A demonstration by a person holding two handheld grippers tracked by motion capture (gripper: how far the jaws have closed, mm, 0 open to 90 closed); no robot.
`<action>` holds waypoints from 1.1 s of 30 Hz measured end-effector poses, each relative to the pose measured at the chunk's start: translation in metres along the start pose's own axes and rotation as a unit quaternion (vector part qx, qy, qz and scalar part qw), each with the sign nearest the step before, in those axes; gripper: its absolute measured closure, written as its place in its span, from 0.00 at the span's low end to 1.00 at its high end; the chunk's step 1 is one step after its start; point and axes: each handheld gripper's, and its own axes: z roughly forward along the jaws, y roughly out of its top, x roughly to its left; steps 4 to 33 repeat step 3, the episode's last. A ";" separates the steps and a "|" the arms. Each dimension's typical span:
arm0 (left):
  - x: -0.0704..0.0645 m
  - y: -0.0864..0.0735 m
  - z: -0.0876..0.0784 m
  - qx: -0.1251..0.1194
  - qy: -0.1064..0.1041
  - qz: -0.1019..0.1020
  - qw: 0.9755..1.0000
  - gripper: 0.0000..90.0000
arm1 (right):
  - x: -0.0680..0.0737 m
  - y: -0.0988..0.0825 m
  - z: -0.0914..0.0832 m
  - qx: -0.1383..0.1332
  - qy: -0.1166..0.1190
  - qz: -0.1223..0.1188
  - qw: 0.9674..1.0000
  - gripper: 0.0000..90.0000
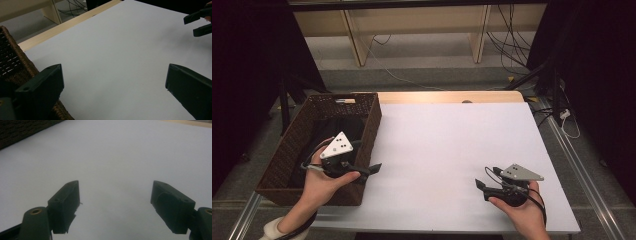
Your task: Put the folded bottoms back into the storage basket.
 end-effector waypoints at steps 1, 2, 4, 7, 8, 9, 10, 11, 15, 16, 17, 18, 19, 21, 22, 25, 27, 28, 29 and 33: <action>0.000 0.000 0.000 -0.001 -0.001 0.000 1.000 0.01 | 0.000 0.000 0.000 0.000 0.000 0.000 1.000 0.27; -0.001 0.001 0.000 -0.002 -0.001 0.001 1.000 0.01 | 0.000 0.000 0.000 0.000 0.000 0.000 1.000 0.27; -0.001 0.001 0.000 -0.004 0.000 0.001 1.000 0.02 | 0.000 0.000 0.000 0.000 0.000 0.000 1.000 0.27; -0.001 0.001 0.000 -0.004 0.000 0.001 1.000 0.02 | 0.000 0.000 0.000 0.000 0.000 0.000 1.000 0.27; -0.001 0.001 0.000 -0.004 0.000 0.001 1.000 0.02 | 0.000 0.000 0.000 0.000 0.000 0.000 1.000 0.27; -0.001 0.001 0.000 -0.004 0.000 0.001 1.000 0.02 | 0.000 0.000 0.000 0.000 0.000 0.000 1.000 0.27; -0.001 0.001 0.000 -0.004 0.000 0.001 1.000 0.02 | 0.000 0.000 0.000 0.000 0.000 0.000 1.000 0.27; -0.001 0.001 0.000 -0.004 0.000 0.001 1.000 0.02 | 0.000 0.000 0.000 0.000 0.000 0.000 1.000 0.27; -0.001 0.001 0.000 -0.004 0.000 0.001 1.000 0.02 | 0.000 0.000 0.000 0.000 0.000 0.000 1.000 0.27; -0.001 0.001 0.000 -0.004 0.000 0.001 1.000 0.02 | 0.000 0.000 0.000 0.000 0.000 0.000 1.000 0.27; -0.001 0.001 0.000 -0.004 0.000 0.001 1.000 0.02 | 0.000 0.000 0.000 0.000 0.000 0.000 1.000 0.27; -0.001 0.001 0.000 -0.004 0.000 0.001 1.000 0.02 | 0.000 0.000 0.000 0.000 0.000 0.000 1.000 0.27; -0.001 0.001 0.000 -0.004 0.000 0.001 1.000 0.02 | 0.000 0.000 0.000 0.000 0.000 0.000 1.000 0.27; -0.001 0.001 0.000 -0.004 0.000 0.001 1.000 0.02 | 0.000 0.000 0.000 0.000 0.000 0.000 1.000 0.27; -0.001 0.001 0.000 -0.004 0.000 0.001 1.000 0.02 | 0.000 0.000 0.000 0.000 0.000 0.000 1.000 0.27; -0.001 0.001 0.000 -0.004 0.000 0.001 1.000 0.02 | 0.000 0.000 0.000 0.000 0.000 0.000 1.000 0.27; -0.001 0.001 0.000 -0.004 0.000 0.001 1.000 0.02 | 0.000 0.000 0.000 0.000 0.000 0.000 1.000 0.27; -0.001 0.001 0.000 -0.004 0.000 0.001 1.000 0.02 | 0.000 0.000 0.000 0.000 0.000 0.000 1.000 0.27; -0.001 0.001 0.000 -0.004 0.000 0.001 1.000 0.02 | 0.000 0.000 0.000 0.000 0.000 0.000 1.000 0.27; -0.001 0.001 0.000 -0.004 0.000 0.001 1.000 0.02 | 0.000 0.000 0.000 0.000 0.000 0.000 1.000 0.27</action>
